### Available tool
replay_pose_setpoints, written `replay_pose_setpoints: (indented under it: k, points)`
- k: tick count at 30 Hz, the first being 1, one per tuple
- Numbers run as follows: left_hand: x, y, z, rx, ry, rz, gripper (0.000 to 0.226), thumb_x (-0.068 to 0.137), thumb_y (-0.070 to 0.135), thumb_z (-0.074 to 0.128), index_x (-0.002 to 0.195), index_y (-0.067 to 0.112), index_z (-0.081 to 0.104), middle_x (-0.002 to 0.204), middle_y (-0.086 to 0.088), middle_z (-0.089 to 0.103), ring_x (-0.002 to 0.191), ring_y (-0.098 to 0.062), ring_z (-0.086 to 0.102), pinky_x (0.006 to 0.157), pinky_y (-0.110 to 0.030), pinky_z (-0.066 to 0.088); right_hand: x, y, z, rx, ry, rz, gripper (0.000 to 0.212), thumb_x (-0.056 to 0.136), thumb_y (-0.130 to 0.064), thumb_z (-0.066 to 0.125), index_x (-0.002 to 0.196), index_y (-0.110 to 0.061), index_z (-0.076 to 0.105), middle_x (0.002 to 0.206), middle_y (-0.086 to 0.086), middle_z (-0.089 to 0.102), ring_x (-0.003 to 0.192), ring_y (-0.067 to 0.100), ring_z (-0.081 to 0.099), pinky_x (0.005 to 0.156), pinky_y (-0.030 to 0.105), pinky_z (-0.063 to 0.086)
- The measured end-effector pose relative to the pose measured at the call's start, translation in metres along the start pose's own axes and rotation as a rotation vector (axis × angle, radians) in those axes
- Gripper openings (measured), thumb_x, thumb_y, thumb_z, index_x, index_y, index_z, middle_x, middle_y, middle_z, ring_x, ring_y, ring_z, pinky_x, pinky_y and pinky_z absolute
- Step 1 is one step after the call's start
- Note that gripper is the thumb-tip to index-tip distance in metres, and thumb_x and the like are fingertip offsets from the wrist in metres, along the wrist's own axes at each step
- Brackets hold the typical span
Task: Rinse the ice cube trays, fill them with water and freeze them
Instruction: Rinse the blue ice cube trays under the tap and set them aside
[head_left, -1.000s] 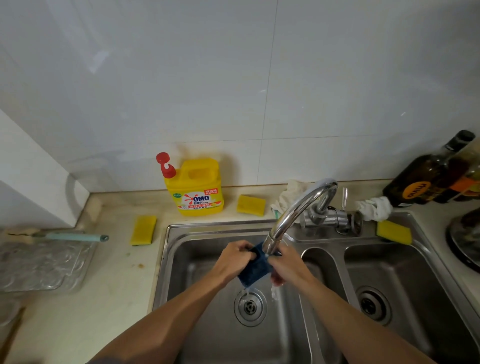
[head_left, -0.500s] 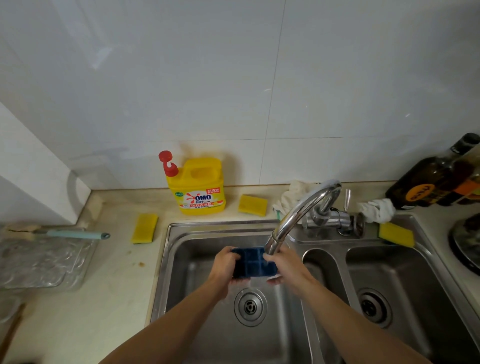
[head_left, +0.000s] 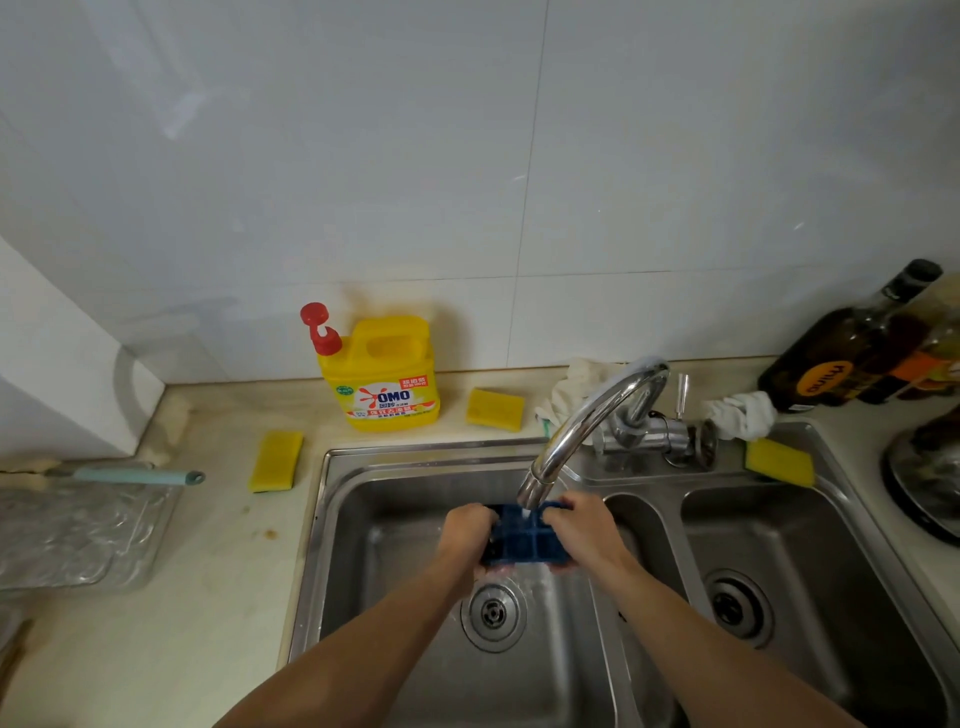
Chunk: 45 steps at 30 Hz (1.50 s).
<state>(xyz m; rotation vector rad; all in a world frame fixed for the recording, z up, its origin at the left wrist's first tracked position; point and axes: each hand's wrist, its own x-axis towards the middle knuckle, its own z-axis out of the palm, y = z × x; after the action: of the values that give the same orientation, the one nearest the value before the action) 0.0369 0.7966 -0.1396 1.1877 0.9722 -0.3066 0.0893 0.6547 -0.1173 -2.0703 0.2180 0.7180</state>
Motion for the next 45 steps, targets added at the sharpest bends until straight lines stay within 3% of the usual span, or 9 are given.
replay_pose_setpoints:
  k: [6,13,18,23,27,31,38,41,45]
  points:
    - [-0.001,-0.001,-0.005,-0.112,-0.187,0.079,0.034,0.087,-0.008,0.045,0.111,0.004,0.065,0.102,-0.02,0.072,0.091,-0.033,0.07,0.077,-0.042,0.062,0.0,-0.001,-0.005,0.105,0.044,-0.021,0.005,0.096,-0.007,0.06,0.094,-0.006,0.064,0.097,0.016,0.068,0.075,0.03,0.073,0.047,0.031,0.056]
    - [0.005,-0.008,-0.011,0.02,-0.227,0.054,0.022,0.096,0.006,0.049,0.11,0.003,0.067,0.089,-0.014,0.074,0.074,-0.021,0.068,0.066,-0.032,0.057,-0.006,-0.008,-0.006,0.093,0.027,-0.081,0.008,0.097,-0.003,0.057,0.101,-0.002,0.064,0.102,0.016,0.066,0.085,0.032,0.07,0.053,0.035,0.06]
    - [0.008,0.0,-0.015,0.206,-0.035,0.175,0.021,0.093,0.005,0.047,0.1,0.007,0.066,0.075,-0.01,0.072,0.061,-0.018,0.063,0.057,-0.028,0.053,-0.009,-0.003,-0.006,0.085,-0.111,-0.02,0.02,0.094,-0.001,0.057,0.11,-0.004,0.068,0.108,0.016,0.068,0.094,0.029,0.07,0.065,0.036,0.064]
    - [0.003,0.004,-0.019,0.461,-0.067,0.342,0.017,0.092,0.002,0.048,0.093,0.003,0.065,0.072,-0.011,0.064,0.06,-0.018,0.058,0.056,-0.029,0.05,-0.007,0.002,0.002,-0.001,-0.125,-0.048,0.012,0.089,-0.014,0.068,0.1,-0.015,0.073,0.097,0.009,0.074,0.085,0.019,0.071,0.065,0.031,0.061]
    - [-0.002,0.01,-0.015,0.508,-0.107,0.398,0.017,0.089,0.0,0.049,0.083,0.01,0.062,0.072,-0.011,0.063,0.064,-0.021,0.059,0.059,-0.034,0.051,-0.005,0.005,0.01,-0.184,-0.132,-0.084,0.01,0.087,-0.018,0.064,0.081,-0.019,0.071,0.079,0.008,0.073,0.076,0.024,0.068,0.075,0.039,0.055]
    - [-0.006,0.009,-0.015,0.412,-0.167,0.26,0.022,0.087,0.004,0.049,0.1,0.013,0.065,0.092,-0.011,0.07,0.084,-0.025,0.069,0.057,-0.028,0.057,-0.001,0.007,0.012,-0.216,-0.08,-0.091,0.017,0.086,-0.019,0.064,0.07,-0.012,0.066,0.065,0.003,0.063,0.062,0.017,0.056,0.064,0.035,0.044]
    - [-0.005,0.01,-0.007,0.09,-0.113,0.044,0.026,0.086,-0.003,0.044,0.099,0.004,0.065,0.08,-0.015,0.063,0.07,-0.024,0.058,0.054,-0.029,0.048,-0.004,0.007,0.02,-0.277,0.008,-0.15,0.029,0.09,-0.025,0.062,0.062,-0.021,0.057,0.058,-0.005,0.058,0.053,0.009,0.053,0.054,0.029,0.043]
    - [-0.005,0.007,-0.002,-0.078,-0.152,0.057,0.021,0.096,0.006,0.05,0.112,0.001,0.062,0.098,-0.022,0.066,0.087,-0.031,0.063,0.075,-0.043,0.054,-0.001,0.007,0.016,-0.226,0.014,-0.086,0.03,0.094,-0.026,0.062,0.066,-0.016,0.056,0.064,0.0,0.059,0.057,0.013,0.053,0.055,0.027,0.04]
    - [-0.011,-0.006,-0.001,-0.167,-0.202,0.143,0.023,0.097,0.003,0.053,0.119,0.001,0.06,0.108,-0.02,0.067,0.098,-0.033,0.067,0.076,-0.037,0.058,0.0,0.009,0.008,-0.042,-0.013,0.004,0.02,0.095,-0.019,0.064,0.087,0.0,0.066,0.083,0.013,0.067,0.072,0.021,0.065,0.055,0.026,0.049]
